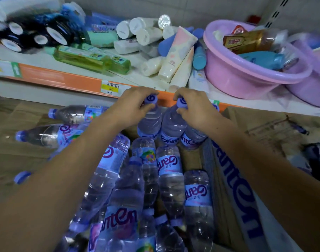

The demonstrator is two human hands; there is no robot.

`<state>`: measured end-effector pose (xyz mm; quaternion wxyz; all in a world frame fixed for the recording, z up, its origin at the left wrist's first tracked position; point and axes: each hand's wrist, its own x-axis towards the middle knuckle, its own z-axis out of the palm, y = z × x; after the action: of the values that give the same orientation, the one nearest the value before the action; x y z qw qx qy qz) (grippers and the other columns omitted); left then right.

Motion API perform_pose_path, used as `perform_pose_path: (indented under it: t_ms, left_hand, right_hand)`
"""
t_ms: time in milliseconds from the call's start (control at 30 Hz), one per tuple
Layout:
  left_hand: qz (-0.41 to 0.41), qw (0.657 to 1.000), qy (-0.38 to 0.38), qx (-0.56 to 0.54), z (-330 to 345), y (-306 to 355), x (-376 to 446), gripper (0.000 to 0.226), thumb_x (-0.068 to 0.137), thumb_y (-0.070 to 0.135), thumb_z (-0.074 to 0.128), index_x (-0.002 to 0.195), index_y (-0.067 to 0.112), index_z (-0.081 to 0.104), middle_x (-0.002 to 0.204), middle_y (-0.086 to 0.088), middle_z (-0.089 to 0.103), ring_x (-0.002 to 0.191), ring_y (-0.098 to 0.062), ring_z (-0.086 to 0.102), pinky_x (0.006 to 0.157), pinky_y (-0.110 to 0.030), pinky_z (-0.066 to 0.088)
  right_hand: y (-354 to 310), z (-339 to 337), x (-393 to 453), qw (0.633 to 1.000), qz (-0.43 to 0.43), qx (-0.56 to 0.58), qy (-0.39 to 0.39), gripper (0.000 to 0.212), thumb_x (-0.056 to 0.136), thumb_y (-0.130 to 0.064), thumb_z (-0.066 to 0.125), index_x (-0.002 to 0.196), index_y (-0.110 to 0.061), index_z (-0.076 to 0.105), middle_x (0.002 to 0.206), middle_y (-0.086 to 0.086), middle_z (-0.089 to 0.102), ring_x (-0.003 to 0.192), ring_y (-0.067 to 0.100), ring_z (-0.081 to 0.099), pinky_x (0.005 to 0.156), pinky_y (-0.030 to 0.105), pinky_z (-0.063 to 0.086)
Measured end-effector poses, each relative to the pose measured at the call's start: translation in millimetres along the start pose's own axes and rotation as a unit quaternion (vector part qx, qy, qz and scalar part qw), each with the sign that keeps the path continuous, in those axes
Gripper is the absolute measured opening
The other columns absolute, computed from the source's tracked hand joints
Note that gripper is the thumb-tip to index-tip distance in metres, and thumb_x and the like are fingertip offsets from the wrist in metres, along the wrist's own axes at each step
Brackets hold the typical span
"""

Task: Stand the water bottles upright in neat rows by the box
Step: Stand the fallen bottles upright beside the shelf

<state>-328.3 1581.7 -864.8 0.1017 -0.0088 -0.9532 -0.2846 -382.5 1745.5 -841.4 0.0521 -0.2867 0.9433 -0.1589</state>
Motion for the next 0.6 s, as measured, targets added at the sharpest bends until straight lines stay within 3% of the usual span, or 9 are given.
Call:
perform_pose_path:
  t_ms: [333, 467, 533, 600]
  left_hand:
    - [0.032, 0.998, -0.027, 0.050, 8.7, 1.7, 3.2, 0.044, 0.092, 0.005, 0.045, 0.136, 0.006, 0.041, 0.139, -0.016, 0.046, 0.125, -0.036, 0.039, 0.104, -0.032, 0.024]
    - [-0.013, 0.998, -0.036, 0.058, 11.8, 11.7, -14.2, 0.060, 0.089, 0.010, 0.052, 0.144, 0.010, 0.026, 0.152, -0.020, 0.018, 0.137, -0.039, 0.020, 0.112, -0.042, 0.021]
    - [0.019, 0.995, 0.033, 0.092, 21.2, 18.6, -32.6, 0.062, 0.079, 0.007, 0.063, 0.136, 0.005, 0.038, 0.142, -0.028, 0.030, 0.127, -0.043, 0.030, 0.102, -0.049, 0.035]
    - [0.085, 0.985, 0.061, 0.141, 38.1, 26.3, -55.2, 0.058, 0.062, 0.006, 0.070, 0.117, 0.002, 0.052, 0.121, -0.027, 0.050, 0.108, -0.036, 0.038, 0.087, -0.043, 0.045]
  right_hand:
    - [7.1, 6.5, -5.9, 0.998, -0.041, -0.034, 0.032, 0.030, 0.085, -0.006, 0.058, 0.115, -0.005, 0.053, 0.115, 0.018, 0.058, 0.106, 0.034, 0.053, 0.090, 0.046, 0.045]
    - [10.0, 3.7, -8.7, 0.999, -0.034, -0.001, 0.037, 0.047, 0.083, -0.010, 0.063, 0.128, -0.008, 0.049, 0.126, 0.018, 0.054, 0.117, 0.033, 0.050, 0.100, 0.039, 0.040]
    - [7.8, 3.2, -23.4, 0.997, -0.030, 0.016, 0.071, 0.056, 0.082, -0.012, 0.066, 0.133, -0.008, 0.044, 0.133, 0.016, 0.048, 0.123, 0.032, 0.045, 0.103, 0.036, 0.035]
    - [5.9, 5.5, -49.3, 0.997, -0.010, 0.001, 0.079, 0.044, 0.083, -0.013, 0.063, 0.125, -0.009, 0.049, 0.126, 0.014, 0.049, 0.117, 0.029, 0.047, 0.095, 0.037, 0.039]
